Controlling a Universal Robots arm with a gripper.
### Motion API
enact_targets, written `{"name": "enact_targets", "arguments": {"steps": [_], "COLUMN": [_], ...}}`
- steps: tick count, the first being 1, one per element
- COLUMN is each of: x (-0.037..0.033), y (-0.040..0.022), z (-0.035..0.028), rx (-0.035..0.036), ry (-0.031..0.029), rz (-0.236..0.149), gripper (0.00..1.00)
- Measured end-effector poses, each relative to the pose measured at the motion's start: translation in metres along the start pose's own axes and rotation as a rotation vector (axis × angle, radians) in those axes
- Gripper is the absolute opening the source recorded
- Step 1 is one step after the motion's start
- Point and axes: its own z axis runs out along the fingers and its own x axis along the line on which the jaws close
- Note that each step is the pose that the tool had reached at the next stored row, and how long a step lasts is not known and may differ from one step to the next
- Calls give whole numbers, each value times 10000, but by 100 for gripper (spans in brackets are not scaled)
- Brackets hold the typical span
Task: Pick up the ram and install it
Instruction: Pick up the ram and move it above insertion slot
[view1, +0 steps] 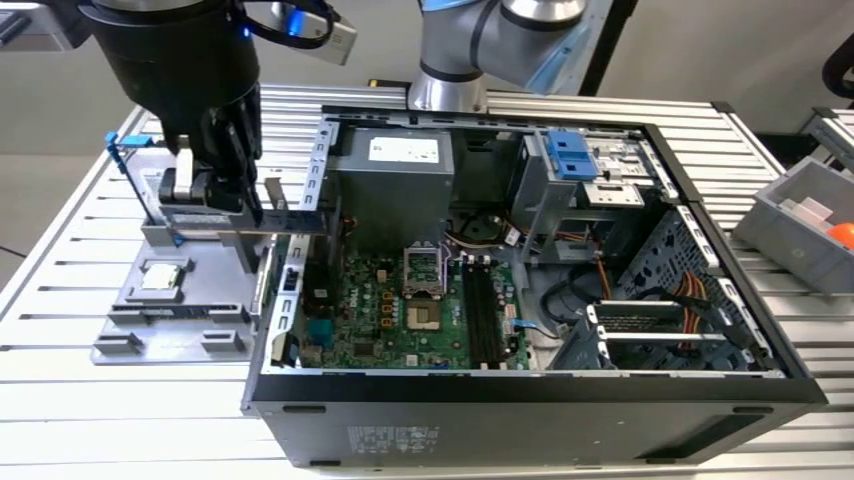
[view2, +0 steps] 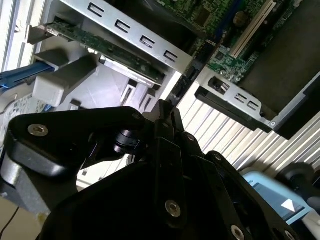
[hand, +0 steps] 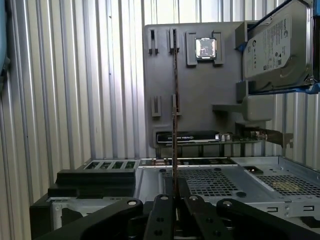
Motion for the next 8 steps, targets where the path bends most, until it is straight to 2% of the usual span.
{"name": "enact_targets", "arguments": {"steps": [8], "x": [-3], "y": [-82], "z": [1], "rx": [0], "ry": [0], "rz": [-2], "gripper": [0]}}
